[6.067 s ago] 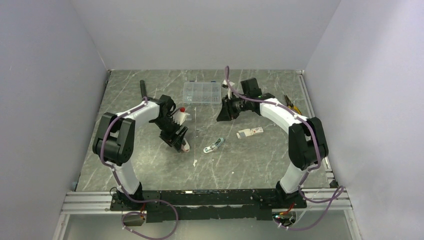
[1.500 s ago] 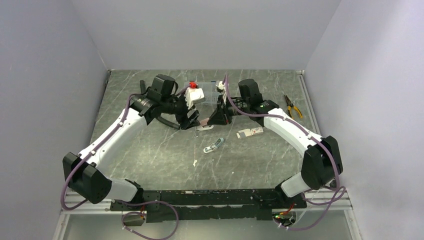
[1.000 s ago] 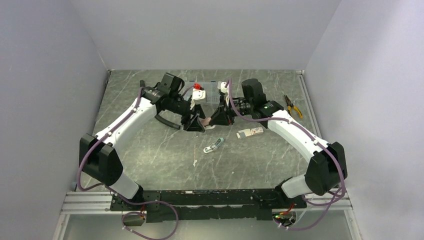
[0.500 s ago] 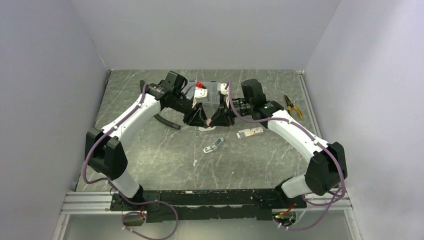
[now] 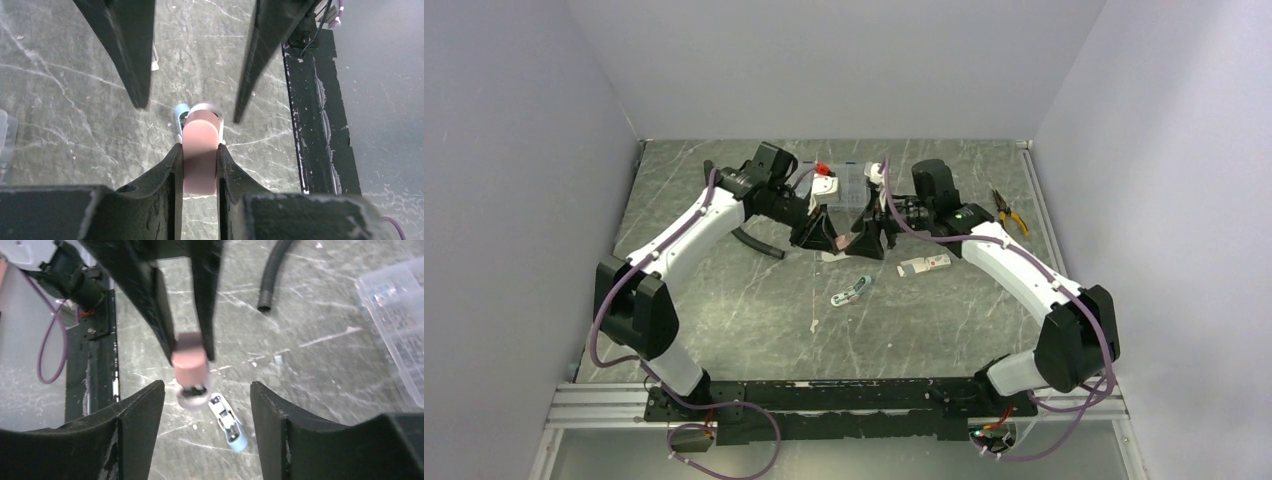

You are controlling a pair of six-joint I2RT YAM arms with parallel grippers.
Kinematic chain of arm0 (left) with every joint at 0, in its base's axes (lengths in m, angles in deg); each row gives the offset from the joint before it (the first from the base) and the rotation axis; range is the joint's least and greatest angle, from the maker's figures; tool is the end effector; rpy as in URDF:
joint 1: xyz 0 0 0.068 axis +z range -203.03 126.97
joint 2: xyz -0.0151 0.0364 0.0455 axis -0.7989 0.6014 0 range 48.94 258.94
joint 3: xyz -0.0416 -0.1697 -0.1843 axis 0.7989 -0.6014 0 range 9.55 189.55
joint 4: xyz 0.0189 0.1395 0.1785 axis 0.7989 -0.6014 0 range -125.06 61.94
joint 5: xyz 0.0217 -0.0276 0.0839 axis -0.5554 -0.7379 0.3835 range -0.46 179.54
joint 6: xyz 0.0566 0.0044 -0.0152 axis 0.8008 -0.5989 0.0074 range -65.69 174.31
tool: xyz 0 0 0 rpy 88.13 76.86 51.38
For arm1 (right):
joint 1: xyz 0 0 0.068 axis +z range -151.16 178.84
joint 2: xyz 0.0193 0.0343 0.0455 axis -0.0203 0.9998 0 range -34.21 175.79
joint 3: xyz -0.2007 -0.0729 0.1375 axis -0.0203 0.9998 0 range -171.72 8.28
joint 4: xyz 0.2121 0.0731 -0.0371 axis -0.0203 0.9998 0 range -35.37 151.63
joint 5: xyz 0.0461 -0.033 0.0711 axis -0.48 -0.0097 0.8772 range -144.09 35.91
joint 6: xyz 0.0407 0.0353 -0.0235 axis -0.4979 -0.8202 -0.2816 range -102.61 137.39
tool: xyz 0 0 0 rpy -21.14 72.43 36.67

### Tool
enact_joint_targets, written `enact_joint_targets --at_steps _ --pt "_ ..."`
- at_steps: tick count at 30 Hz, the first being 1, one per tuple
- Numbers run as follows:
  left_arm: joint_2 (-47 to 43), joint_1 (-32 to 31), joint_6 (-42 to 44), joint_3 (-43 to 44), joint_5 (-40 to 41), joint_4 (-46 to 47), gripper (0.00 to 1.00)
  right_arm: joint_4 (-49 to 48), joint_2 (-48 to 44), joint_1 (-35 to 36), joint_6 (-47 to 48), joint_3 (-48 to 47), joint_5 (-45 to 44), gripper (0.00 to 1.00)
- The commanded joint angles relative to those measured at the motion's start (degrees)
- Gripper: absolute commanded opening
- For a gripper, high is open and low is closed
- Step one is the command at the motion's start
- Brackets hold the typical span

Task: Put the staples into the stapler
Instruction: Open the stapler at the center of the board.

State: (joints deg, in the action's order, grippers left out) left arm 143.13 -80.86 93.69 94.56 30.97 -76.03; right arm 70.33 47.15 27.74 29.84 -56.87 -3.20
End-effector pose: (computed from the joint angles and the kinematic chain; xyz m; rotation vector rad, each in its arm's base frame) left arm 0.2529 -0.1746 0.3025 1.5407 1.6525 -1.1778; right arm 0.2342 0.1670 0.3014 -1.2101 1.6980 1.1096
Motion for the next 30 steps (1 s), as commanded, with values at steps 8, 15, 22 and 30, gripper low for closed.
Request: enact_joint_targets --at_steps 8,15,22,30 --pt "-10.7 0.6 -10.2 -8.3 5.0 17.6 0.03 -15.4 1.2 -6.5 -21.3 5.4 5.6 0.69" --pt "-9.9 0.6 -12.3 -8.7 8.0 19.9 0.03 -24.0 6.2 -7.5 -30.3 5.7 13.5 0.65" --pt "-9.1 0.2 -11.9 -8.7 9.4 20.4 0.03 -27.4 7.7 -7.5 -33.6 6.5 15.8 0.63" --pt "-9.0 -2.0 -10.4 -9.2 12.6 20.1 0.03 -29.4 10.4 -7.5 -36.9 5.3 17.0 0.46"
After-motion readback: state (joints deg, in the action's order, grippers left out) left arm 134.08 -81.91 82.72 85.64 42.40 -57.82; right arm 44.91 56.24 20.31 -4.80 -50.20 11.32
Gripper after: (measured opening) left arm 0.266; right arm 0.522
